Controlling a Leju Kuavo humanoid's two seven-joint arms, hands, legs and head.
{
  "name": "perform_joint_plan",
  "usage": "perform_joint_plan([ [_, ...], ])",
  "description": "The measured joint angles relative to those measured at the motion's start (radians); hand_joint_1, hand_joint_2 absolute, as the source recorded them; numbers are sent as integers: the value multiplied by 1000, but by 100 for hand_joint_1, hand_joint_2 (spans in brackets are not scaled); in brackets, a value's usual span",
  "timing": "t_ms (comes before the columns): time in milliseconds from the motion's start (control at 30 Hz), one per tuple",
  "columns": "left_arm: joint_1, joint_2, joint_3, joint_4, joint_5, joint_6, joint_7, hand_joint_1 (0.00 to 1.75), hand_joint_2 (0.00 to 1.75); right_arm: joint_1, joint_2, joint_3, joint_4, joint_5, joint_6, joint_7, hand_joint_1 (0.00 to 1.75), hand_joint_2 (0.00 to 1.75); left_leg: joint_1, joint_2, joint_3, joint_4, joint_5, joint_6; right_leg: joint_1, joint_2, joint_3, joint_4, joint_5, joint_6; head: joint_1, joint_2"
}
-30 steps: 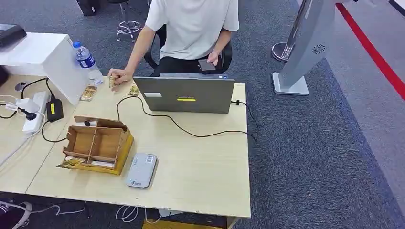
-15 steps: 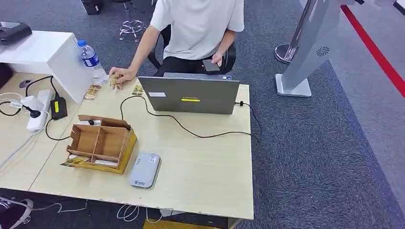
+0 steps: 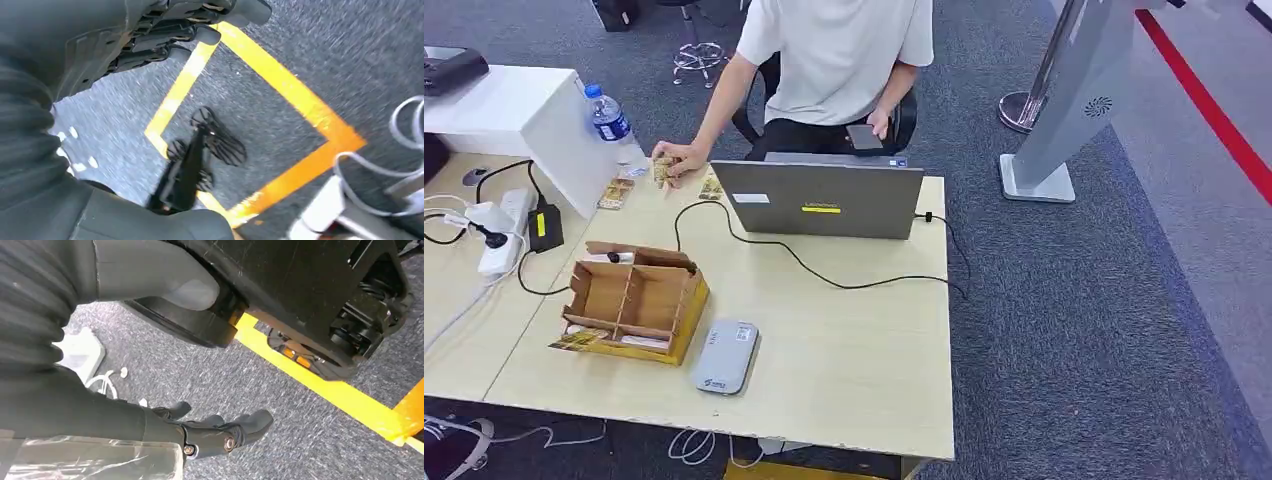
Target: Pass the card to the sensor for recognition and then transmit it.
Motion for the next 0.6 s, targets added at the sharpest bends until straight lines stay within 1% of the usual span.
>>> perform_joint_plan([
  [33,3,-3,-25,0,-1,0,2,0,0,4,0,-20,-3,15,3,-2,0,0,0,0,0,0,0,0,0,0,-1,0,0,0,0,0],
  [233,27,-16,-154,0,-2,-1,2,0,0,40,-2,-169,-23,113,16,-4,0,0,0,0,0,0,-1,1,0,0,-1,0,-1,1,0,0],
  [567,64,-30,-350,-4,-3,-1,1,0,0,116,-2,-454,-69,279,43,-13,0,0,0,0,-1,0,-1,1,0,0,0,0,-1,1,0,0],
  [600,68,-31,-365,-5,-3,-1,1,9,0,123,-2,-481,-75,295,47,-13,0,0,0,0,-1,0,-1,1,0,0,1,0,-1,1,0,0],
])
